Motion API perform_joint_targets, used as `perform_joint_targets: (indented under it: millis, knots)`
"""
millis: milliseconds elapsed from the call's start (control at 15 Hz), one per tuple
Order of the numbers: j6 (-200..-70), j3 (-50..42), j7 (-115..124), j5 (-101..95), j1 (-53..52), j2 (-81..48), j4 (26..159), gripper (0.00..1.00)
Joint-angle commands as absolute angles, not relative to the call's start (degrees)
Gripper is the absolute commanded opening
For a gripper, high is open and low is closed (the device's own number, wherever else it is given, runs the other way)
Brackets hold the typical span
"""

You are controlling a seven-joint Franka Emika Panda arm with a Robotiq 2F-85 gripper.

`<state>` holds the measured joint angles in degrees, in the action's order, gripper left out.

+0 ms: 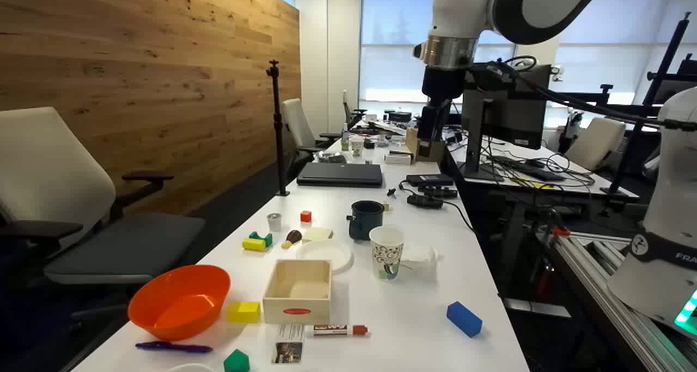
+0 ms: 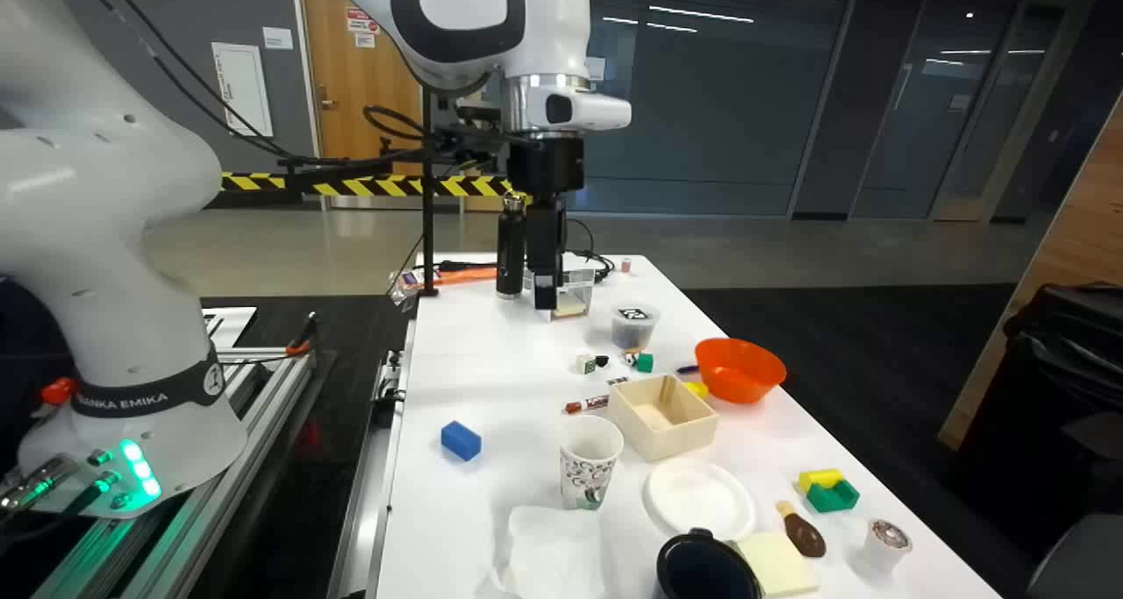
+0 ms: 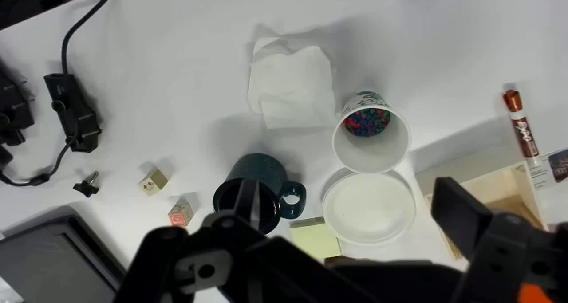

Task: Move the napkin backwards.

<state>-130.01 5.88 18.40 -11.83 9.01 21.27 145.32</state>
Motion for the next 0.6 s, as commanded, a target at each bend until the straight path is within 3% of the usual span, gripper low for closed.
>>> perform_joint_targets:
  millis: [0,533]
  knots:
    - [-129.79,4.86,18.70,-12.27,7.96,21.24,145.22,1.00]
    - [-130.67,5.08,20.52,-13.64,8.84,19.28,144.69,1.00]
